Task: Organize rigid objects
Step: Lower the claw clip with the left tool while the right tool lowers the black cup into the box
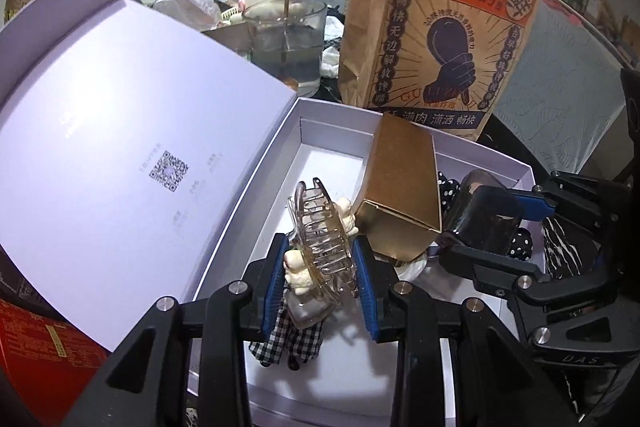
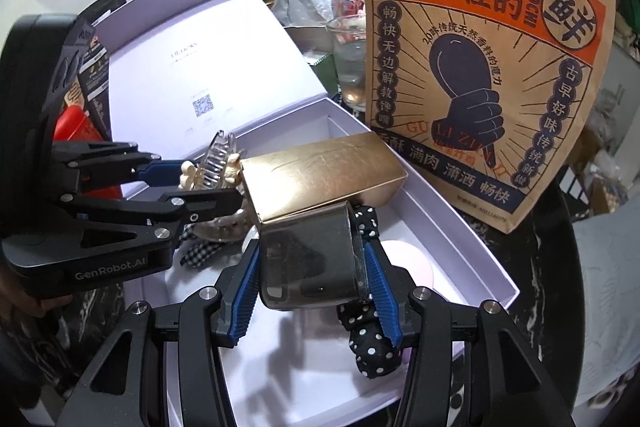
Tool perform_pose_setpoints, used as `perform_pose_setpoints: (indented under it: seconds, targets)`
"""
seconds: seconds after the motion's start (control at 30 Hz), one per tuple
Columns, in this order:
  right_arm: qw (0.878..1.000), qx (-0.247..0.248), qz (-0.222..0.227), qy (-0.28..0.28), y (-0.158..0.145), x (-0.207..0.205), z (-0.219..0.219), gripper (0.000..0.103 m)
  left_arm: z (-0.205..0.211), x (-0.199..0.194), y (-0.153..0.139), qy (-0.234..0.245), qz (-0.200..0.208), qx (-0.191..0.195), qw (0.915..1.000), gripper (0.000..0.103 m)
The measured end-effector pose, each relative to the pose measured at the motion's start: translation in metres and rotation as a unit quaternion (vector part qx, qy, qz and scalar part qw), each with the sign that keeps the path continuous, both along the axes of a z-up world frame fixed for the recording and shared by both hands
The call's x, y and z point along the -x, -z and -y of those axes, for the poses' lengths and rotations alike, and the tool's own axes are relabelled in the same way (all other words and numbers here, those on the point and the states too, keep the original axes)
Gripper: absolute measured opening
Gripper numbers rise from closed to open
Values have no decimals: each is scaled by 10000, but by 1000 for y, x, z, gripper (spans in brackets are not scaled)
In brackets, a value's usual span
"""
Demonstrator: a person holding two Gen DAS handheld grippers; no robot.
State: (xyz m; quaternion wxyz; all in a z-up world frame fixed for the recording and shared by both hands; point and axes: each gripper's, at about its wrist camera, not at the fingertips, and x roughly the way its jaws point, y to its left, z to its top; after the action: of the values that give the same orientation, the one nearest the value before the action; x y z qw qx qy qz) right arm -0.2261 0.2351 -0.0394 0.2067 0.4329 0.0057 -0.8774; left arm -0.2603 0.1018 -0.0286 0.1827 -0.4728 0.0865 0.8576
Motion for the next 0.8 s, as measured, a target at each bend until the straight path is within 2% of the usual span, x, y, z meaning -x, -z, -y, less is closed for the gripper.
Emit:
perform_pose_setpoints:
  seconds: [0.13,0.33,0.53,0.8]
  targets:
    - [10000,-64,-16,-9,-1,-2,1,51,2,-1,8,-2,154,12,9999,32]
    - [9998,-150,-14,-95,0,-6,5,51,3,-5,10,-6,139,59,9999,32]
    - [9982,-539,-221,-140,3,-11,17,52,-4,-8,12,87,-62,219,9997,33]
    - [9987,-490,-148,-50,3,-6,14,52,-4,-8,12,42,-102,123,9999,33]
